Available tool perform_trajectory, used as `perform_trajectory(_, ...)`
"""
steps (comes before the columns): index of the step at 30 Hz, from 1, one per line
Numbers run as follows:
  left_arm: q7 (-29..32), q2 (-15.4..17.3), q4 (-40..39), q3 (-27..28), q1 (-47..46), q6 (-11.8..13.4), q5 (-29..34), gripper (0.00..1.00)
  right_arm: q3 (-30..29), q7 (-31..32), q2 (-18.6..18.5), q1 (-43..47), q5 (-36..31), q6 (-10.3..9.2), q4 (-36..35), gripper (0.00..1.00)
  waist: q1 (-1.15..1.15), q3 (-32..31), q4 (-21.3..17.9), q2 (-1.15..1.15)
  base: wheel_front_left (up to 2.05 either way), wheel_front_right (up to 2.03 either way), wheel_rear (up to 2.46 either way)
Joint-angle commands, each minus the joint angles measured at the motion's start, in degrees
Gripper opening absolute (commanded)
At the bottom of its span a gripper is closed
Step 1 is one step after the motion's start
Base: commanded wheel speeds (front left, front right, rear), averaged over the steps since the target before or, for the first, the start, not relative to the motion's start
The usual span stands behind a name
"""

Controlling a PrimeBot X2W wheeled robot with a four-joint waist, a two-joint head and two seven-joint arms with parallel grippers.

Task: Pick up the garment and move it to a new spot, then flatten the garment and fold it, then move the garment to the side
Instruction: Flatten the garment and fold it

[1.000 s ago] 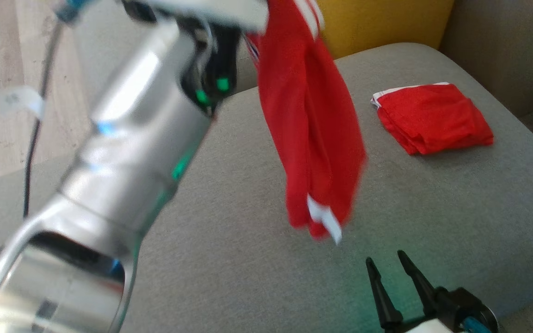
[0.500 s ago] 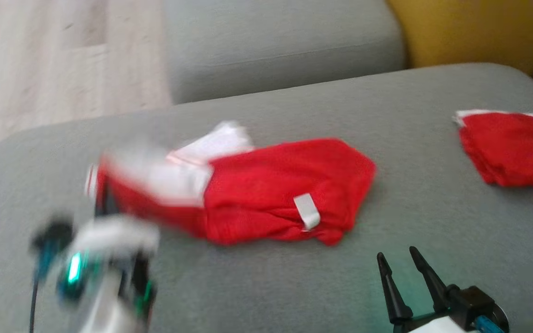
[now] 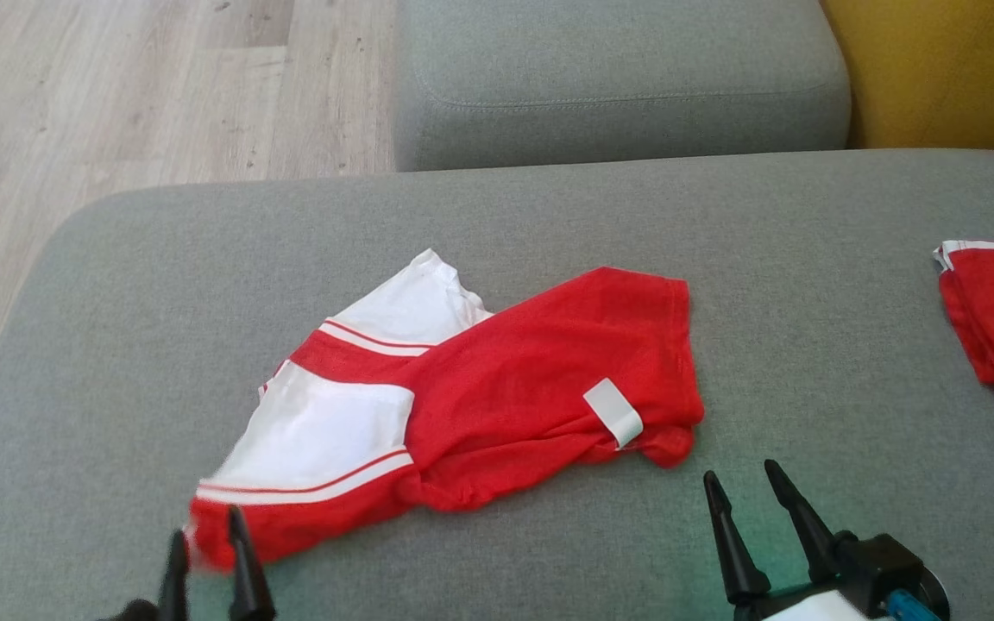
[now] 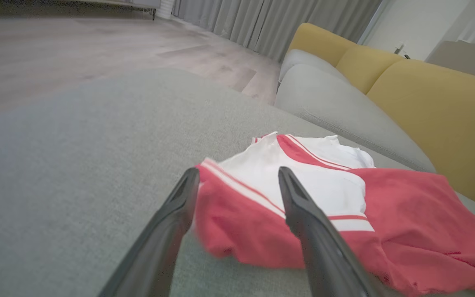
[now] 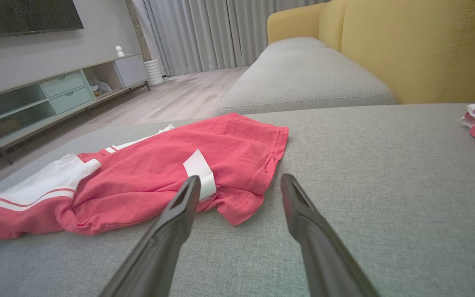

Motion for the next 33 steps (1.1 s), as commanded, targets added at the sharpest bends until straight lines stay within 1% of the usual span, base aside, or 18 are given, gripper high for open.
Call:
perform_trajectory(1, -0.3, 0.9, -3.6, 2.3, -2.2, 0.7, 2.5, 1.0, 1.3, -0.6, -0.3, -0.9, -0.1, 0.39, -1.7, 1.0, 0.0, 0.0, 0.0, 0.0, 0.0, 0.0, 0.0)
perform_trajectory(4, -0.3, 3.9, -7.2, 3.5, -2.2, 1.4, 6.5, 1.0, 1.6, -0.6, -0.3, -1.0, -0.1, 0.39, -1.7, 1.0, 0.0, 0.0, -0.2, 0.0, 0.0, 0.0, 0.0)
perform_trajectory(7, 0.3, 7.7, -10.0, 3.3, -4.1, 0.8, 9.1, 1.0, 1.9, -0.6, -0.3, -1.4, -0.1, 0.39, -1.5, 1.0, 0.0, 0.3, -0.6, 0.0, 0.0, 0.0, 0.0)
perform_trajectory(11, 4.4, 12.2, -11.8, 2.3, -8.4, -3.1, 9.1, 1.0, 2.6, -0.6, -0.3, -2.1, -0.2, 0.39, -1.1, 1.0, 0.0, 0.8, -1.8, 0.0, 0.0, 0.0, 0.0)
perform_trajectory(14, 8.3, 15.1, -11.5, 1.0, -12.1, -5.6, 9.3, 1.0, 2.7, -0.6, -0.3, -2.4, -0.2, 0.39, -1.1, 1.0, 0.0, 1.3, -2.6, 0.0, 0.0, 0.0, 0.0)
perform_trajectory(19, 13.4, 18.6, -8.9, -1.8, -18.9, -7.9, 10.3, 1.0, 3.0, -0.6, -0.3, -2.9, -0.5, 0.39, -0.9, 1.0, 0.0, 2.5, -3.9, 0.0, 0.0, 0.0, 0.0)
perform_trajectory(20, 15.5, 19.7, -7.6, -3.2, -21.4, -8.8, 10.3, 1.0, 3.1, -0.6, -0.3, -3.5, -0.6, 0.39, -0.9, 1.0, 0.0, 3.3, -4.4, 0.0, 0.0, 0.0, 0.0)
perform_trajectory(22, 17.9, 20.7, -6.0, -4.8, -23.8, -9.4, 9.8, 1.0, 3.1, -0.6, -0.3, -4.0, -0.6, 0.39, -1.0, 1.0, 0.0, 4.1, -4.8, 0.0, 0.0, 0.0, 0.0)
perform_trajectory(27, 21.5, 23.1, -1.5, -8.8, -30.2, -10.2, 8.3, 1.0, 3.5, -0.6, -0.3, -5.2, -0.6, 0.39, -1.1, 1.0, 0.0, 6.0, -5.3, 0.0, 0.0, 0.0, 0.0)
perform_trajectory(28, 23.7, 24.3, 0.3, -11.6, -32.5, -10.3, 7.1, 1.0, 3.7, -0.6, -0.3, -5.8, -0.6, 0.39, -1.0, 1.0, 0.0, 6.7, -5.6, 0.0, 0.0, 0.0, 0.0)
perform_trajectory(29, 24.6, 25.1, 0.9, -13.3, -33.6, -10.4, 6.0, 1.0, 3.8, -0.6, -0.3, -6.2, -0.5, 0.39, -1.0, 1.0, 0.0, 7.0, -5.7, 0.0, 0.0, 0.0, 0.0)
perform_trajectory(33, 27.0, 28.7, 3.4, -19.4, -38.3, -10.4, 2.0, 1.0, 3.8, -0.6, -0.3, -7.3, -0.6, 0.39, -1.1, 1.0, 0.0, 8.7, -5.8, 0.0, 0.0, 0.0, 0.0)
